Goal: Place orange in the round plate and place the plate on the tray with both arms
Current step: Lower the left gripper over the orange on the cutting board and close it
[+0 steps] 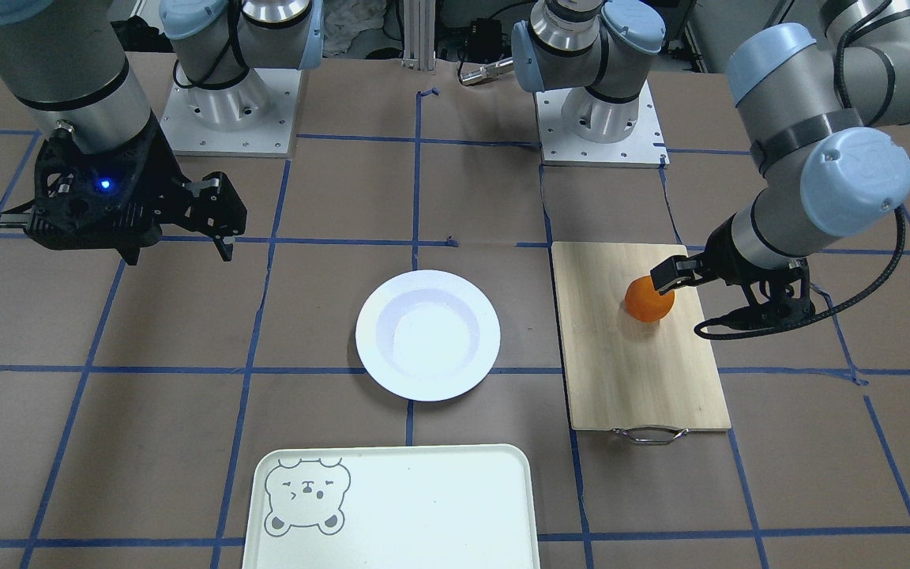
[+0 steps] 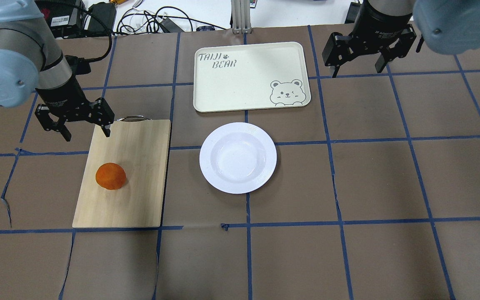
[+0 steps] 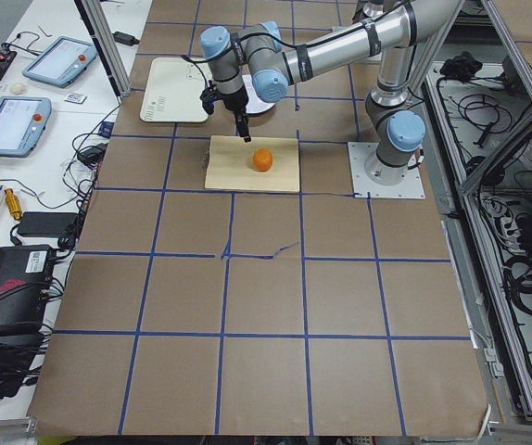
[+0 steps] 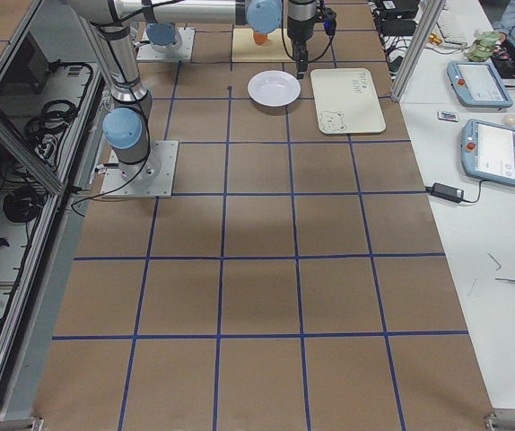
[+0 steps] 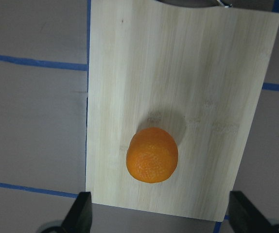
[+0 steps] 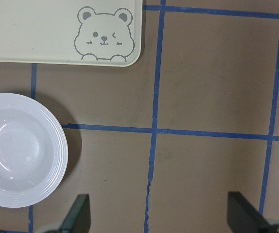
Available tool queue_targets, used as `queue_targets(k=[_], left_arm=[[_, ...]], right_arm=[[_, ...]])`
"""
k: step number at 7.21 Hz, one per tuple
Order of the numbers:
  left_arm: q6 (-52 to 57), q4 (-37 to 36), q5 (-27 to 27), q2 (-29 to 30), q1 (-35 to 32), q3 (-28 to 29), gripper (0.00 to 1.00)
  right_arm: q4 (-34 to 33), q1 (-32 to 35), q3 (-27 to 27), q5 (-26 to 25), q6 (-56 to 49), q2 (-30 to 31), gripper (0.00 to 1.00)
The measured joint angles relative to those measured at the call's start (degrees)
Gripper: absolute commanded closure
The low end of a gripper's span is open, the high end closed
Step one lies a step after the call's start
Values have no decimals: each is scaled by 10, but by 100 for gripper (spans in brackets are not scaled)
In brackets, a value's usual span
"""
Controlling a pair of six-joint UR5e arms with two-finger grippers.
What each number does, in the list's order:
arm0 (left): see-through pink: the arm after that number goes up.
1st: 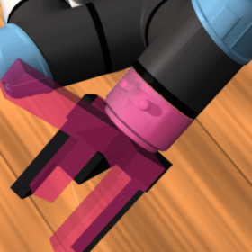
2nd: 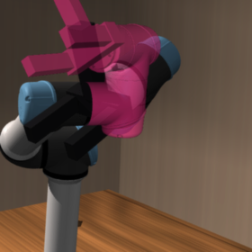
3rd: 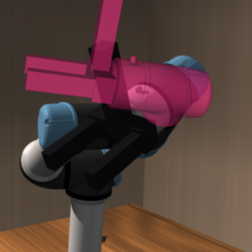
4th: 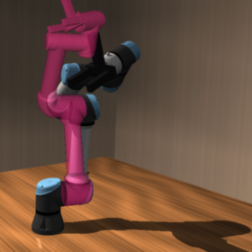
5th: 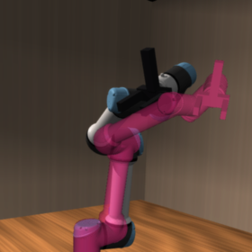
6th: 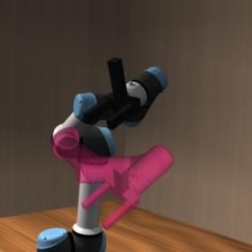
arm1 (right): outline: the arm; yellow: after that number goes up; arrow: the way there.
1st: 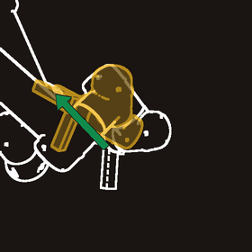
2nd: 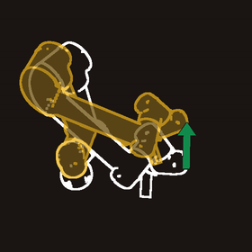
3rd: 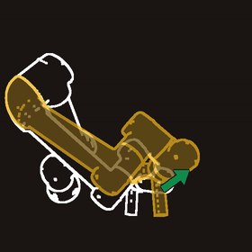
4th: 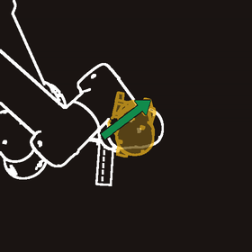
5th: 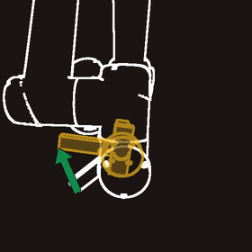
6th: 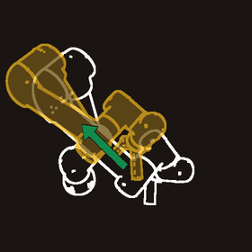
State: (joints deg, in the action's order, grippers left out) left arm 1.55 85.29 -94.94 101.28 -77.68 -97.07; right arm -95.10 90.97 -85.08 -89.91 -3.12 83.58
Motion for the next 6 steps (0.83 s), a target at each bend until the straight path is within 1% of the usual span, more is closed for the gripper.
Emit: queue_targets(k=[2,4,6], left_arm=[[-43,-14,36,20,9,-23,0],[-47,-28,42,30,30,-56,0],[-48,-39,42,40,39,-77,0]], right_arm=[[0,0,0,0,0,0,0],[0,0,0,0,0,0,0],[0,-1,0,0,0,0,0]])
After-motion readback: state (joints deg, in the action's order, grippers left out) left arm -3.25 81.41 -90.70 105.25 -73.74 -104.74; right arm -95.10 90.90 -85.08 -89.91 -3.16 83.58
